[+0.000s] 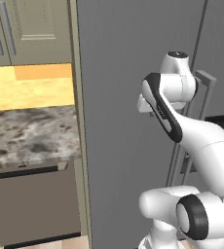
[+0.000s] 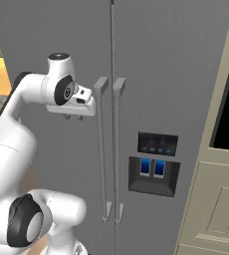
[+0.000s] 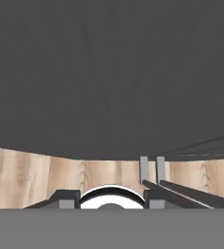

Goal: Take the lemon wedge from the fridge and place it on the plate with fish on the dining counter.

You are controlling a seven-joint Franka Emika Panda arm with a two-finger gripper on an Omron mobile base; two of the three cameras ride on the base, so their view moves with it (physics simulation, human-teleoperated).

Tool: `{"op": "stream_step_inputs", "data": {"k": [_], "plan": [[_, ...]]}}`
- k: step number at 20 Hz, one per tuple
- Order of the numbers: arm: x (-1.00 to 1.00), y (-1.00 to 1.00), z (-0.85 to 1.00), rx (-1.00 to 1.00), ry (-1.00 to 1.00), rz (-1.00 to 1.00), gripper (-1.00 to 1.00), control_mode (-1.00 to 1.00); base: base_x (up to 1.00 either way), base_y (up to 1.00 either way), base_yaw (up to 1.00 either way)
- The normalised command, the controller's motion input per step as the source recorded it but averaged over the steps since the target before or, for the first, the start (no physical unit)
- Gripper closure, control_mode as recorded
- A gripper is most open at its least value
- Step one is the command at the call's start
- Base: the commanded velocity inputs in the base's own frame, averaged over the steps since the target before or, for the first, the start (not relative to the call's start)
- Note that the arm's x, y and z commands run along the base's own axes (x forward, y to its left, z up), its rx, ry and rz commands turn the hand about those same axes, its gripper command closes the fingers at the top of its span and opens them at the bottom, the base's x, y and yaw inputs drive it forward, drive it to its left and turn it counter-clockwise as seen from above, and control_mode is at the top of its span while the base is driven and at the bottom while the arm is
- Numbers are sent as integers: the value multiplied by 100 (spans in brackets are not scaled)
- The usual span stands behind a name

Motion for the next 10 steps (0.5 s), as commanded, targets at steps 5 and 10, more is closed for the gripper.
{"op": "stream_step_inputs", "data": {"k": [5,10], "plan": [[10,0,0,-1,5,1,-100,-100,0,0,0],[-26,-2,0,0,-2,0,-100,-100,0,0,0]]}}
